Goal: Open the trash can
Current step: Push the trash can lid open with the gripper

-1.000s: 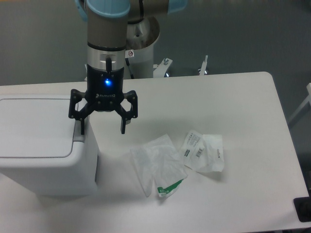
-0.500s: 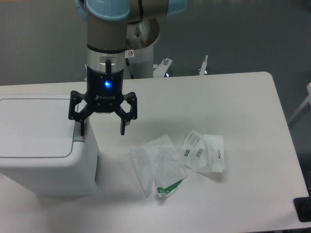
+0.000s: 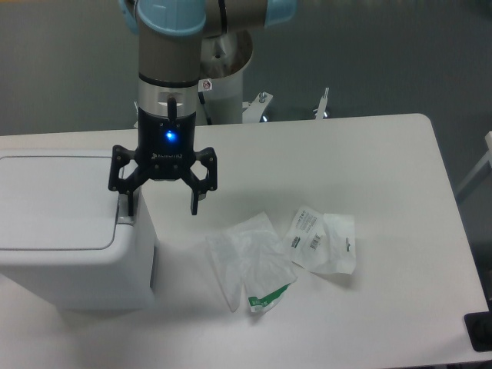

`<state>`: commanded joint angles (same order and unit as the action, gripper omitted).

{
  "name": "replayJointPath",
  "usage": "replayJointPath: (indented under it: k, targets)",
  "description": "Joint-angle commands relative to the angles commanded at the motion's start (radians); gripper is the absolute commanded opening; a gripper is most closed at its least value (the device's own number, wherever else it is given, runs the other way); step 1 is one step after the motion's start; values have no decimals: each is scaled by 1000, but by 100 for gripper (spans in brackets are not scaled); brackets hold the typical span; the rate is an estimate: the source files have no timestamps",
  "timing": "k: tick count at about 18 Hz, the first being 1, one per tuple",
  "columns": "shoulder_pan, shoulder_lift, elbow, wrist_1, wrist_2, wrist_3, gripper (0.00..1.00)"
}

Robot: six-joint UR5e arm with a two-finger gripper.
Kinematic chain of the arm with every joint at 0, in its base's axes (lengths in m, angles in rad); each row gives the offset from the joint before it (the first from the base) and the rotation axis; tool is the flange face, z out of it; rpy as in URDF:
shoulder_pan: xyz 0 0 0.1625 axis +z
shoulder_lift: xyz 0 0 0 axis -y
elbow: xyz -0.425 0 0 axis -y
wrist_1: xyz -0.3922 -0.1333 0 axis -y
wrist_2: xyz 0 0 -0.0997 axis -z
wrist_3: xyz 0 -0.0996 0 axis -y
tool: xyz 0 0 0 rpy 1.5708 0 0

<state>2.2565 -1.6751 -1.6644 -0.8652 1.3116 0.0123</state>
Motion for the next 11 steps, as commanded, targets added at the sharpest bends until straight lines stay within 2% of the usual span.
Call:
replayJointPath:
  k: [5, 11]
  targets:
    - [0, 3, -6, 0, 2, 0, 100]
    - [24, 34, 40, 3, 5, -2, 100]
